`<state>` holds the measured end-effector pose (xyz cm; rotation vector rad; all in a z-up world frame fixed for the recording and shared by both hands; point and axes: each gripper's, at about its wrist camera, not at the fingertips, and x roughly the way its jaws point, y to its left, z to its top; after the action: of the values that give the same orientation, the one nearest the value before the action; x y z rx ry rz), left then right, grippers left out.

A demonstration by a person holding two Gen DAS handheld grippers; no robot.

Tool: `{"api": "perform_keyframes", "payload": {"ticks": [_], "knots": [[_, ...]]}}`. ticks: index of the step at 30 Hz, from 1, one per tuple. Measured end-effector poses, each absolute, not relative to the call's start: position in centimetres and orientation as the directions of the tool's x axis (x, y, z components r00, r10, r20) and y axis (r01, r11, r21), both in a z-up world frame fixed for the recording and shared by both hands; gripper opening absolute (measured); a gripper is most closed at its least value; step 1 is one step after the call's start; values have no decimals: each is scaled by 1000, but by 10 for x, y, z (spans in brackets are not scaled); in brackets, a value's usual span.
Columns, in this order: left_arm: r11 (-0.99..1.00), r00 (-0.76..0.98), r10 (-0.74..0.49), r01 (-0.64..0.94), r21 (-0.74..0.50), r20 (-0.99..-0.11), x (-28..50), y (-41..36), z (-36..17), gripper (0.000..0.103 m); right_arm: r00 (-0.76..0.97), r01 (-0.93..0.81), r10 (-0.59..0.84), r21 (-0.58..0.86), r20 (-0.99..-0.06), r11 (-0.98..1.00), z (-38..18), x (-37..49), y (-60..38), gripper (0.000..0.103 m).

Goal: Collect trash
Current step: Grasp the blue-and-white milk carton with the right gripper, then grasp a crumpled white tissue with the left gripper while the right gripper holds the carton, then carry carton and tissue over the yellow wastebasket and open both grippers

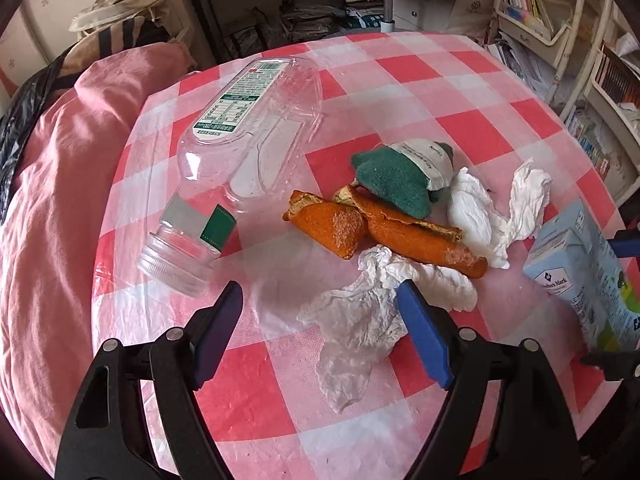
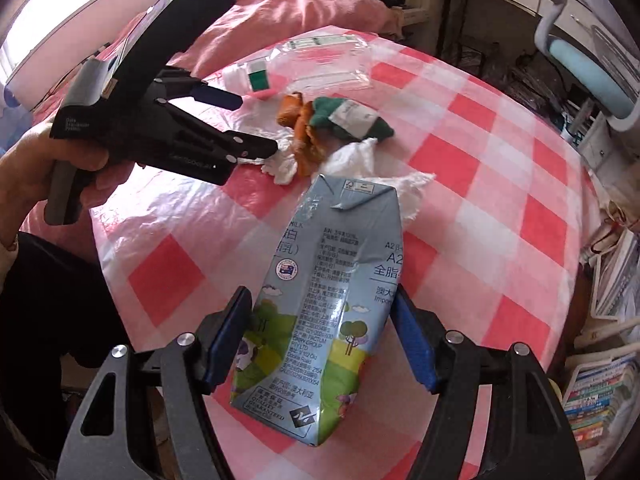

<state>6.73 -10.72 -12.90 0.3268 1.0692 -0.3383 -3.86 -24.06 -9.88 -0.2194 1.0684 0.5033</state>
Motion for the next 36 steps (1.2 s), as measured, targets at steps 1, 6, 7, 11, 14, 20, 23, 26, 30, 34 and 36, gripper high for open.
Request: {"api": "perform_keyframes", "payload": {"ticks": [1, 6, 7, 11, 14, 20, 23, 26, 30, 34, 36], "knots": [[908, 424, -125, 413, 68, -897, 69, -104, -129, 73, 387, -492, 284, 65, -877, 868, -98, -40, -241, 68], [906, 371, -203, 421, -31, -906, 61, -100, -127, 14, 412, -493, 268, 34, -871, 869, -98, -41, -233, 68], [907, 362, -211, 420, -44, -908, 59, -100, -126, 11, 412, -494, 269, 35, -870, 869, -98, -39, -232, 68], [911, 384, -238, 406, -68, -892, 48, -94, -112, 5, 413, -505, 282, 41, -866, 862, -96, -44, -234, 66], [918, 428, -275, 382, -103, -861, 41, -85, -92, 5, 436, -487, 294, 52, -851, 872, -90, -48, -241, 66], [927, 484, -303, 349, -136, -821, 24, -79, -68, 5, 469, -436, 321, 101, -822, 894, -82, -50, -253, 66], [924, 484, -317, 352, -151, -816, 18, -81, -65, 5, 490, -420, 322, 105, -810, 902, -78, -52, -256, 66], [916, 477, -334, 367, -161, -813, 13, -86, -64, 5, 507, -411, 333, 116, -795, 904, -75, -54, -259, 66], [905, 478, -359, 388, -174, -802, 9, -91, -59, 5, 529, -396, 336, 123, -780, 910, -71, -52, -266, 66], [893, 471, -389, 403, -199, -792, 7, -99, -54, 5, 544, -383, 327, 118, -772, 916, -69, -50, -270, 66], [886, 469, -402, 416, -205, -787, 7, -106, -50, 5, 555, -374, 321, 114, -768, 920, -68, -50, -274, 66]]}}
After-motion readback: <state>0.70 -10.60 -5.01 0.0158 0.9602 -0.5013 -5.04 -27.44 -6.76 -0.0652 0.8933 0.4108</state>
